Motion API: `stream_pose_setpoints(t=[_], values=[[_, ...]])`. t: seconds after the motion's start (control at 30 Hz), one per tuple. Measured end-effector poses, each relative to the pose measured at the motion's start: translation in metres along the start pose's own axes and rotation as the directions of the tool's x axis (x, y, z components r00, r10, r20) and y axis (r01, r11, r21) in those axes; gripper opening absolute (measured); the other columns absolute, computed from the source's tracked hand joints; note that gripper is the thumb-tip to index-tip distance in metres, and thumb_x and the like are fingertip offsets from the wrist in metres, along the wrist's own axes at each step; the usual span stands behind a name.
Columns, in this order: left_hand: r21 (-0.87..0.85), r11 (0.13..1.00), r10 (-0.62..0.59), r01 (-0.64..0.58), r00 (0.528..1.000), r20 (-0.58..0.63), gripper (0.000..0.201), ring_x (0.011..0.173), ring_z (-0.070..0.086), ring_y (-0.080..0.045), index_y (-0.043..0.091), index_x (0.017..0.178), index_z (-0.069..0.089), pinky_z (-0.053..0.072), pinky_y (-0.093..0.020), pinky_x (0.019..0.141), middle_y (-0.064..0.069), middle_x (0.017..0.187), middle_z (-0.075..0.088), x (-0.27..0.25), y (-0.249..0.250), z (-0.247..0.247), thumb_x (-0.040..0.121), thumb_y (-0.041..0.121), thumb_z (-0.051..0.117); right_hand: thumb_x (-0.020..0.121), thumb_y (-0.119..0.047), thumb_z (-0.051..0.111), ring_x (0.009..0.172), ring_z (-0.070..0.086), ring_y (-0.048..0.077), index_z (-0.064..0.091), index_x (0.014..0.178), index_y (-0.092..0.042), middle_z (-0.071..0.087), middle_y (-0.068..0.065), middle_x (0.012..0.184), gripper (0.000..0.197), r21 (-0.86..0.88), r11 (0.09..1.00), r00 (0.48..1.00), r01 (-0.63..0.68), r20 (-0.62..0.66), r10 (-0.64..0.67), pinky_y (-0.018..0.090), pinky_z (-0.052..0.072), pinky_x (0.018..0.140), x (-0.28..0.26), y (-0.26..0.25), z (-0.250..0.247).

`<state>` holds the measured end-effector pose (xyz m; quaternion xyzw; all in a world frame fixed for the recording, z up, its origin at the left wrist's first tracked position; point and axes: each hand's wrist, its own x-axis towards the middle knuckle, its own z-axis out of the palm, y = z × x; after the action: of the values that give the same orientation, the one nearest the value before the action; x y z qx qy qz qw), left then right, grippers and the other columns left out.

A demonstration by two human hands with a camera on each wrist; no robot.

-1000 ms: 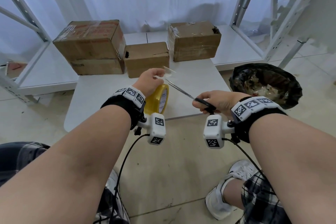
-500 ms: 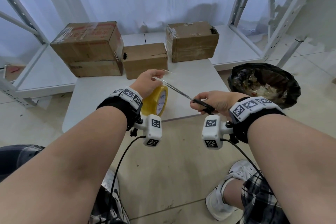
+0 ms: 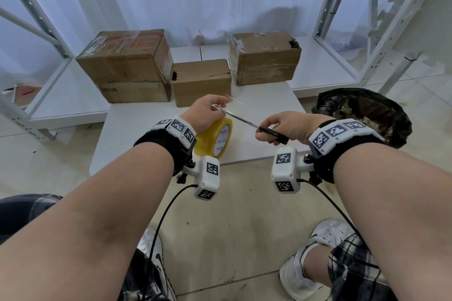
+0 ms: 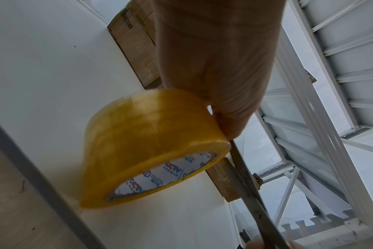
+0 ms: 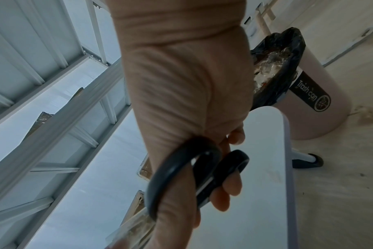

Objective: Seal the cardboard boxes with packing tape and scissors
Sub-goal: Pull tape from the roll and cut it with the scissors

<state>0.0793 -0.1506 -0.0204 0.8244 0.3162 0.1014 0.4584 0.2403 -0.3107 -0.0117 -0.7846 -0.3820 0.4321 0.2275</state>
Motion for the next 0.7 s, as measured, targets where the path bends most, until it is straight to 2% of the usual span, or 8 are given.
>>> stream_pose_setpoints(t=[0.03,0.1,0.17,0.2,0.37,0.7], values=[[0.001,1.0,0.0,0.0,1.0,0.001,0.038,0.106,0.053,-0.015,0.021,0.13,0.054,0.047,-0.039,0.101,0.005,0.116,0.054,0.0002,-0.0002,0.0001,0.094,0.01,0.057,0.076,-0.043,0.076,0.074,0.06,0.012,0.067,0.102,-0.022,0.068,0.001,0.083,0.035,-0.009,1.0,1.0,0.005,-0.001,-0.005,0.022,0.043,0.063,0.0005,-0.0004,-0.0004],[0.014,1.0,0.001,-0.001,1.0,-0.001,0.038,0.105,0.053,-0.014,0.022,0.13,0.054,0.046,-0.038,0.101,0.004,0.118,0.055,0.0005,-0.0003,0.0001,0.094,0.011,0.056,0.072,-0.044,0.078,0.073,0.061,0.012,0.069,0.1,-0.022,0.069,0.002,0.083,0.037,-0.009,1.0,1.0,0.021,-0.006,-0.021,0.029,0.052,0.076,0.0024,-0.0002,-0.0018],[0.025,1.0,-0.001,0.001,1.0,-0.001,0.038,0.105,0.053,-0.015,0.022,0.13,0.054,0.046,-0.038,0.101,0.003,0.119,0.055,0.001,-0.0001,0.0001,0.094,0.012,0.056,0.07,-0.044,0.08,0.071,0.062,0.012,0.07,0.098,-0.022,0.07,0.002,0.082,0.037,-0.009,1.0,0.999,0.029,-0.014,-0.029,0.035,0.053,0.09,0.0035,0.0,-0.0033],[0.023,1.0,-0.003,0.003,1.0,0.001,0.038,0.107,0.053,-0.015,0.022,0.13,0.054,0.046,-0.039,0.102,0.004,0.118,0.055,0.0009,0.0002,0.0,0.094,0.011,0.056,0.071,-0.043,0.08,0.07,0.062,0.011,0.07,0.098,-0.022,0.07,0.002,0.082,0.036,-0.014,0.999,0.999,0.031,-0.015,-0.031,0.036,0.053,0.092,0.0032,-0.0004,-0.0039],[0.011,1.0,-0.002,0.002,1.0,0.004,0.038,0.108,0.053,-0.017,0.022,0.129,0.055,0.045,-0.041,0.102,0.004,0.117,0.055,0.0003,0.0005,0.0002,0.093,0.011,0.057,0.067,-0.044,0.082,0.073,0.062,0.013,0.073,0.094,-0.024,0.069,0.002,0.083,0.035,-0.037,0.999,0.999,0.034,-0.013,-0.035,0.041,0.053,0.095,0.0004,-0.0038,-0.0065],[0.013,1.0,0.007,-0.007,1.0,0.016,0.038,0.109,0.054,-0.017,0.023,0.128,0.055,0.046,-0.038,0.101,0.004,0.118,0.055,0.0003,0.0006,-0.0004,0.093,0.011,0.057,0.063,-0.04,0.084,0.074,0.062,0.015,0.074,0.091,-0.022,0.067,-0.001,0.076,0.035,-0.087,0.995,0.998,0.037,-0.039,-0.041,0.043,0.054,0.093,-0.0042,-0.0083,-0.0089]])
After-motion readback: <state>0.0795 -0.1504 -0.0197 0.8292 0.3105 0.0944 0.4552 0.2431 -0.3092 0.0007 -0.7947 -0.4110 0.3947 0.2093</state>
